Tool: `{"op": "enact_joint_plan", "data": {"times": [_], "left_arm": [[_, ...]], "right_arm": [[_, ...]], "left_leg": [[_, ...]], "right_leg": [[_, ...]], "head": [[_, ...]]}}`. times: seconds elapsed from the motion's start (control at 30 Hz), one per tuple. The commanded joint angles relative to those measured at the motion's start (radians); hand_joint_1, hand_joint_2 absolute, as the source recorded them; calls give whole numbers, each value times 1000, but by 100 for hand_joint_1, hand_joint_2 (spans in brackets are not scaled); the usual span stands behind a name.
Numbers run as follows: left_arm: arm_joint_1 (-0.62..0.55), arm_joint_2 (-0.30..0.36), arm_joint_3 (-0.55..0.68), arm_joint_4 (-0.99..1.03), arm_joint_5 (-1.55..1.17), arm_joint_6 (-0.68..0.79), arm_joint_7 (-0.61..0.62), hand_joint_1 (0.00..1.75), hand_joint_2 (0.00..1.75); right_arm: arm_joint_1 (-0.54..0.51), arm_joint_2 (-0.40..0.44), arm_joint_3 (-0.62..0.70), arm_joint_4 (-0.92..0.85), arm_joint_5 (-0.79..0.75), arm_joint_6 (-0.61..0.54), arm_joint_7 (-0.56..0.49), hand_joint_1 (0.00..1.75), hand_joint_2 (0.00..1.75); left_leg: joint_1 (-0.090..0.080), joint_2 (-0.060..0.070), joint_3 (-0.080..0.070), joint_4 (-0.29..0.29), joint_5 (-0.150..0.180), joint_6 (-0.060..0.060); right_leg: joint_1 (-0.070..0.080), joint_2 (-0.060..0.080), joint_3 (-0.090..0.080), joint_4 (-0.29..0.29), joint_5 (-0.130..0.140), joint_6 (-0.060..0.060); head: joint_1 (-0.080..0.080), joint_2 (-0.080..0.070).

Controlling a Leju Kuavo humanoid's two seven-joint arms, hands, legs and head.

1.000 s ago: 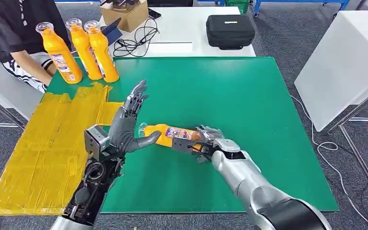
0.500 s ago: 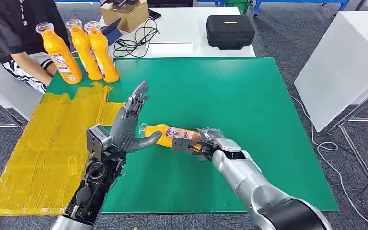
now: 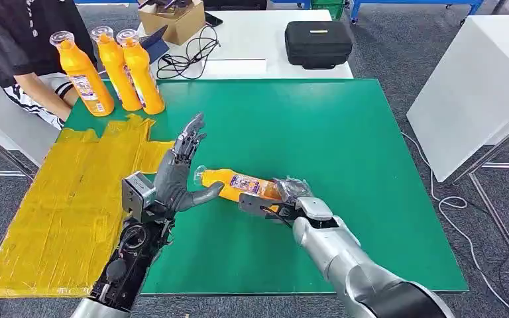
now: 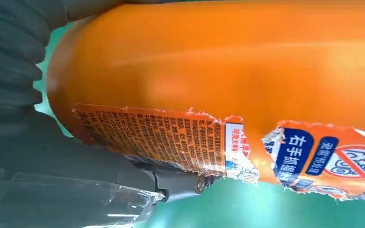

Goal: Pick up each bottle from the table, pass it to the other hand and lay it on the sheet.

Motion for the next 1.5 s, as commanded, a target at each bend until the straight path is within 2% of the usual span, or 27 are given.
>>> {"op": "enact_joint_plan", "data": {"times": [0.03,0.07,0.27,0.33,0.37,0.43,0.47,0.5,0.53,0.57,0.6,0.7,0.73,0.77,0.8,0.83,0.87,1.03,1.17,1.23,1.37,1.5], "left_arm": [[-1,26,13,38,3,13,-11,0,175],[16,31,20,23,-2,21,-14,0,175],[115,48,61,-83,-32,49,-17,0,175],[143,43,80,-113,-38,52,23,0,175],[151,44,84,-115,-25,45,67,0,175],[159,44,89,-100,-14,41,122,0,175],[164,42,91,-84,-3,41,132,0,175],[168,38,90,-74,16,28,137,0,175],[166,34,82,-63,17,28,136,0,175],[157,30,68,-51,0,37,137,0,175],[147,25,58,-39,-12,51,139,0,175],[137,23,50,-34,-14,59,141,0,175],[137,25,49,-36,-13,61,141,0,175],[130,26,40,-29,-15,62,146,0,175],[120,24,27,-16,-15,62,147,0,175],[110,21,15,-3,-15,61,146,0,175],[97,21,-4,13,-15,61,145,0,175],[101,25,-25,13,12,65,151,0,175],[129,36,-23,-12,35,54,155,0,175],[130,37,-23,-15,35,53,155,0,175],[156,48,-12,-30,147,-51,155,0,175],[161,53,-8,-34,161,-64,154,0,175]], "right_arm": [[34,-8,-172,-97,-179,-135,-151,175,175],[66,-12,-206,-163,-233,-166,-197,175,175],[292,-55,-248,-594,-460,-217,-306,175,175],[369,-67,-253,-750,-529,-237,-310,175,175],[420,-81,-246,-845,-583,-208,-312,175,175],[498,-92,-236,-969,-604,-249,-338,175,175],[558,-83,-233,-1063,-622,-304,-389,175,175],[593,-81,-215,-1103,-548,-407,-440,175,175],[617,-90,-165,-1131,-485,-453,-470,175,175],[629,-88,-124,-1135,-487,-445,-487,175,175],[631,-89,-90,-1129,-488,-447,-499,175,175],[617,-83,-76,-1097,-488,-471,-499,175,175],[611,-88,-72,-1090,-492,-477,-500,175,175],[605,-103,-45,-1082,-498,-486,-540,175,175],[597,-108,-14,-1057,-457,-517,-579,175,175],[589,-100,9,-1025,-426,-532,-575,175,175],[575,-98,55,-982,-427,-488,-573,175,175],[534,-82,201,-792,-255,-528,-533,175,175],[504,-67,222,-710,-237,-535,-513,175,175],[500,-70,219,-708,-238,-534,-513,175,175],[483,-68,214,-679,-250,-519,-514,175,175],[477,-66,214,-672,-250,-520,-514,175,175]], "left_leg": [[0,0,1,-1,0,0],[0,0,1,-1,-1,-1],[1,-2,1,-1,-1,-1],[0,-2,-1,-1,-2,-1],[0,-2,-2,-1,-1,-1],[0,-4,-4,-1,-1,0],[0,-5,-4,-1,-2,-1],[0,-4,-5,-1,-1,0],[0,-6,-4,-1,-2,-1],[1,-5,-2,0,-3,-1],[0,-3,-7,-1,-1,-1],[0,-1,-7,0,-2,-1],[1,0,-3,1,-4,-1],[0,1,-6,0,-2,-1],[1,0,-5,0,-2,-1],[0,-2,-7,-1,-1,-1],[1,-1,-6,0,-1,-1],[1,2,-3,-2,-1,-1],[1,4,-3,-2,-2,-1],[0,1,-6,-2,-1,-1],[1,2,-5,-2,-1,-1],[1,2,-4,-2,-2,-1]], "right_leg": [[0,-1,1,-1,0,1],[0,-1,1,-1,0,1],[1,-3,2,-2,-1,1],[0,-3,1,-1,-2,1],[0,-3,-1,-1,-1,1],[0,-4,-3,-1,-2,1],[0,-5,-1,-1,-3,1],[0,-4,-4,-2,-2,1],[0,-6,-2,-2,-3,1],[1,-7,0,-2,-4,2],[0,-3,-6,-1,-2,1],[0,-1,-6,-1,-1,1],[1,-1,-2,-1,-3,1],[0,0,-6,-1,-1,1],[1,-1,-4,-1,-2,1],[0,-2,-7,-1,-1,1],[1,-3,-5,-1,-1,1],[1,1,-3,-3,0,1],[1,3,-4,-2,0,1],[0,0,-6,-1,0,0],[1,1,-5,-2,0,1],[1,1,-3,-2,-1,1]], "head": [[0,0],[0,0],[0,0],[0,0],[0,0],[0,0],[0,0],[0,0],[0,0],[0,0],[0,0],[0,0],[0,0],[-1,0],[0,0],[0,0],[0,0],[0,0],[0,0],[0,0],[0,0],[0,0]]}}
